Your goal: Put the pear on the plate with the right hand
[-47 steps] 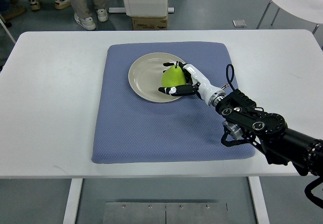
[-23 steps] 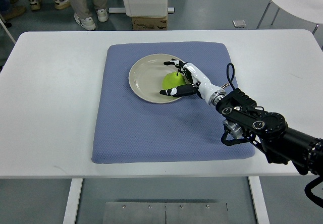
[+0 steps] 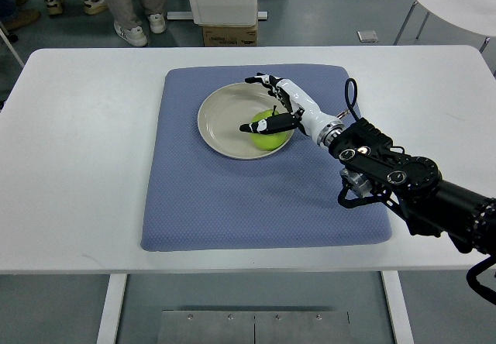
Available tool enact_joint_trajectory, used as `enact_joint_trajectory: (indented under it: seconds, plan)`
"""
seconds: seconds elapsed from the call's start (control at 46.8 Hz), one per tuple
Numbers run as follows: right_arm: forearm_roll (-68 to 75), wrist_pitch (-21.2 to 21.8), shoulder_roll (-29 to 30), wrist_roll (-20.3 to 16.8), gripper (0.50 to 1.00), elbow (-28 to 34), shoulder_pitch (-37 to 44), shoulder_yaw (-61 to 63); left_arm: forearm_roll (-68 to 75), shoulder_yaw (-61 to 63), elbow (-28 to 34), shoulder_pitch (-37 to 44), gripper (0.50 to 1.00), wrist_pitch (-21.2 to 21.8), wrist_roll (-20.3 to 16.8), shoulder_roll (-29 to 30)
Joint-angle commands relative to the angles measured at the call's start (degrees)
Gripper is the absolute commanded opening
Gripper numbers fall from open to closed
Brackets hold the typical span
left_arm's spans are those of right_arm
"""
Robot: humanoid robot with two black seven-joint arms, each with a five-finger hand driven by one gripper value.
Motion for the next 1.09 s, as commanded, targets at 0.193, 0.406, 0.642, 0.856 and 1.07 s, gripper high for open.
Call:
enact_joint_trajectory:
  seconds: [0.193, 0.406, 0.642, 0.856, 1.07]
  plan:
    - [0.0, 2.62, -2.19, 0.11, 1.0, 1.53, 0.52, 0.08, 0.05, 0.0, -0.04, 0.0, 1.0, 0.0, 0.0, 0.0]
    - [0.0, 2.71, -5.98, 0.82, 1.0, 3.2, 0.09, 0.25, 0.05, 0.0, -0.04, 0.0, 1.0, 0.0, 0.0, 0.0]
    - [0.0, 2.71, -8.7, 1.25, 1.0, 3.29, -0.18, 0.34, 0.05, 0.0, -0.04, 0.0, 1.0, 0.0, 0.0, 0.0]
    - [0.08, 2.8, -11.25, 1.26, 1.0, 3.29, -0.7, 2.8, -0.04, 0.0, -0.04, 0.0, 1.0, 0.0, 0.0, 0.0]
    - [0.08, 2.8, -13.01, 0.9, 1.0, 3.2, -1.85, 5.53, -0.04, 0.0, 0.04, 0.0, 1.0, 0.0, 0.0, 0.0]
